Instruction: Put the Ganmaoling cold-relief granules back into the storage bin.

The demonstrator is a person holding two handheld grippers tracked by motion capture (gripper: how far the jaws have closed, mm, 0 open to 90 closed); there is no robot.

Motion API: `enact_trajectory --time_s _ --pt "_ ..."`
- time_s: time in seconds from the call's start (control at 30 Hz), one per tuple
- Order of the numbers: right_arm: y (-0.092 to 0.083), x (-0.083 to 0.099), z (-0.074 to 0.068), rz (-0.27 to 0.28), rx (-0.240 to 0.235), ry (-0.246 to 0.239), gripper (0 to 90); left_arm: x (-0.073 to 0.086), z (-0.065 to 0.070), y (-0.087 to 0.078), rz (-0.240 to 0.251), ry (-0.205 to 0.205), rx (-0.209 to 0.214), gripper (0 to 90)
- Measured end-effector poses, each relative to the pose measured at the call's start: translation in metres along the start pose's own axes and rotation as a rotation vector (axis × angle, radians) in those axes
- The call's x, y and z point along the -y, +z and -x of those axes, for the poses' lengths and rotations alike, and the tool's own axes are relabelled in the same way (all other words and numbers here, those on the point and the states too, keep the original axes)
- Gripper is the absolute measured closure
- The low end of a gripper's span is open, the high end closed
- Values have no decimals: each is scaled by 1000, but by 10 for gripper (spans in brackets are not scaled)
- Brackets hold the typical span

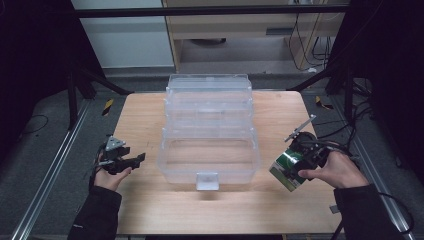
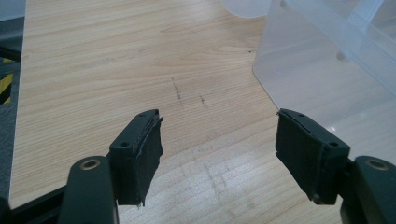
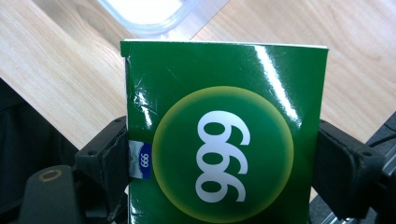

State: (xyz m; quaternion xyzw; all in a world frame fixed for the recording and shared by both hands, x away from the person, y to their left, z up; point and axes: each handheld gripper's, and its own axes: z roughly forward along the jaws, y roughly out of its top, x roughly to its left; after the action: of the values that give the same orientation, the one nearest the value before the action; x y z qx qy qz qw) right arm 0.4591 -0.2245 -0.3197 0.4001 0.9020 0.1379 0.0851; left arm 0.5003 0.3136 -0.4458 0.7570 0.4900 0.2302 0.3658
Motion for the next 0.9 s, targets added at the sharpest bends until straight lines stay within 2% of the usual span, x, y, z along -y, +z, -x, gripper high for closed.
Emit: enact_trajectory --time_s 0.17,0.43,0.7,0.8,0.9 --pt "-10 -8 5 -1 14 -28 168 0 1 0 2 2 3 303" --pt "-24 -25 12 20 -4 -102 168 0 1 1 -1 1 6 301" --pt "-30 -43 19 42 3 -161 168 1 0 2 -4 1 7 301" --pt "-30 -50 21 40 -10 -175 168 1 0 2 -5 -1 6 301" --pt "-29 -57 21 42 -26 -212 168 1 0 2 -6 0 7 301"
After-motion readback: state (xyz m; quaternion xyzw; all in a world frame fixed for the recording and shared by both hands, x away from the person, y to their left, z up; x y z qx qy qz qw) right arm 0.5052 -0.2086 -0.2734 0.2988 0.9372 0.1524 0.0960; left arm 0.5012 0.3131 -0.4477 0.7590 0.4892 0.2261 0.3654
